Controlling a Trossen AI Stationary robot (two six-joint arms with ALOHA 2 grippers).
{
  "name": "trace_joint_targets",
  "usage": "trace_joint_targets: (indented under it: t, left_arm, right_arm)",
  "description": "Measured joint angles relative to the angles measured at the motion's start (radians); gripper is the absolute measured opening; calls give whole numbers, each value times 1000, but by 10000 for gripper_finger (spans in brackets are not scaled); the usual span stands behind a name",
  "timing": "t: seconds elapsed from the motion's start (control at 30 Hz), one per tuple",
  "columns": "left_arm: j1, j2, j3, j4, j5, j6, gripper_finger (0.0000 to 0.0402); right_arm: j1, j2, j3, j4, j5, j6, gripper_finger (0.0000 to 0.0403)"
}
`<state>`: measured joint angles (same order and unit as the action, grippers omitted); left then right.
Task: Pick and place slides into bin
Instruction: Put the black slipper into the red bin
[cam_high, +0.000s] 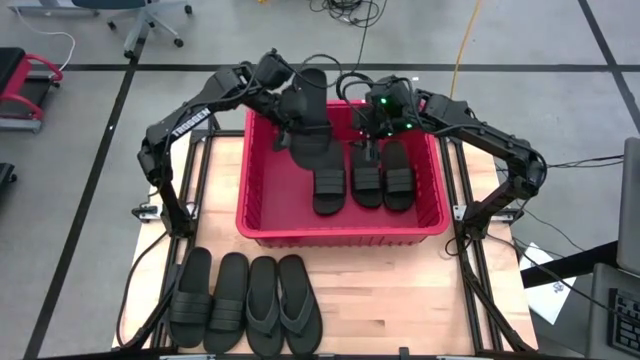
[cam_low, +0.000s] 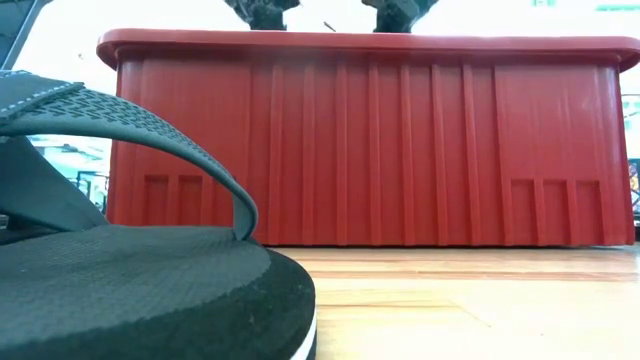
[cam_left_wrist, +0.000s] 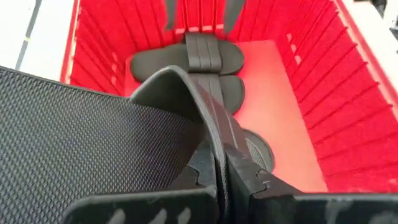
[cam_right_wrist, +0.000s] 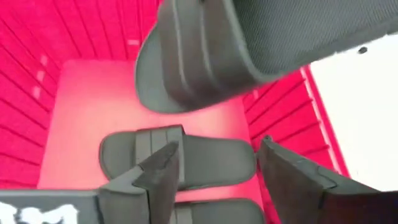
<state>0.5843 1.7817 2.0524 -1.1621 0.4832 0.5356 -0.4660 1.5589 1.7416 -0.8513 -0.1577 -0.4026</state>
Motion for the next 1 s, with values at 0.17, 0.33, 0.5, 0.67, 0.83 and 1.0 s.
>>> trace_joint_targets:
  t: [0.17, 0.33, 0.5, 0.67, 0.83, 1.0]
  left_arm:
    - [54, -1, -20, -9, 182, -11, 0]
    - [72, -1, -100, 12, 334, -18, 0]
    - [62, -43, -257, 67, 394, -20, 0]
    - [74, -130, -461, 181, 409, -46, 0]
    - [109, -184, -627, 308, 357, -145, 0]
    - [112, -186, -746, 299, 349, -124, 0]
  right_arm:
    - [0, -17, -1, -19, -34, -4, 128]
    - [-1, -34, -1, -21, -130, -3, 21]
    - [-4, -59, -1, -26, -160, 29, 13]
    - [-6, -77, -1, -27, -159, 48, 2]
    - [-6, -79, -1, -28, -159, 54, 1]
    - [-6, -79, -1, -21, -159, 63, 1]
